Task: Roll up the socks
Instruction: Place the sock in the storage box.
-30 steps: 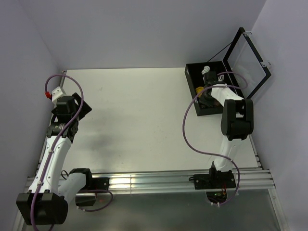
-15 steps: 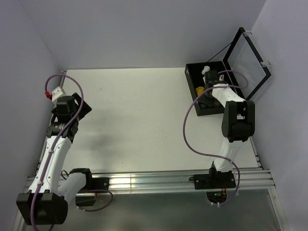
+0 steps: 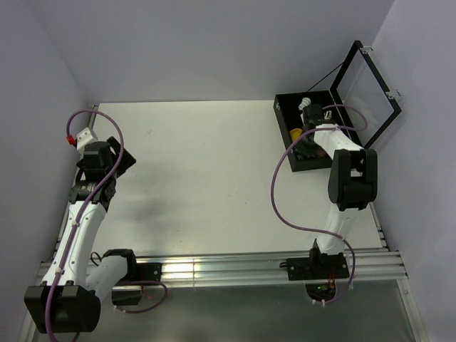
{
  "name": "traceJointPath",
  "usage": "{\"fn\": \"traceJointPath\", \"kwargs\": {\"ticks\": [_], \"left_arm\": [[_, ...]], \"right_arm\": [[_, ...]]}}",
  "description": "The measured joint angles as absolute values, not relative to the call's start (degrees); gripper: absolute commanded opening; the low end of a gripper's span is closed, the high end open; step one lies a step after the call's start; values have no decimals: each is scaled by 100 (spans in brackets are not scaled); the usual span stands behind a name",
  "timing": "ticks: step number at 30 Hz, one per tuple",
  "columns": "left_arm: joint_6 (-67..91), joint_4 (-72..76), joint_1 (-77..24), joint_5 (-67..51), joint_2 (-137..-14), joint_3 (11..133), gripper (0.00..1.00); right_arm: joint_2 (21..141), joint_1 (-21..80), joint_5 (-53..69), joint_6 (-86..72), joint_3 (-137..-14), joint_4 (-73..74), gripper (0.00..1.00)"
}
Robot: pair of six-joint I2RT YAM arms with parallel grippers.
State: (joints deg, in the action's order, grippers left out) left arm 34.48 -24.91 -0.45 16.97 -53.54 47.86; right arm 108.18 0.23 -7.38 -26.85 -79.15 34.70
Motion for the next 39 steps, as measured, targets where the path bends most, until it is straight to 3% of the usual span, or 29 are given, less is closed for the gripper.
{"fn": "traceJointPath", "kwargs": {"ticks": [21, 27, 31, 34, 39], "left_arm": [[3448, -2467, -45, 1627, -5354, 4786, 85], [3448, -2467, -45, 1625, -5354, 4786, 85], [3448, -2467, -45, 1623, -5354, 4783, 85], [3448, -2467, -45, 1621, -5354, 4783, 85], [3448, -2469, -45, 1616, -5354, 4783, 85]], "right_arm": [[10927, 10, -646, -2563, -7767, 3269, 2], [11131, -16, -624, -2473, -7985, 3439, 14], [11253, -34, -607, -2346, -8138, 3583, 35], [11236, -54, -602, -2211, -8143, 3551, 43], [11157, -78, -596, -2152, -8132, 3527, 47]]}}
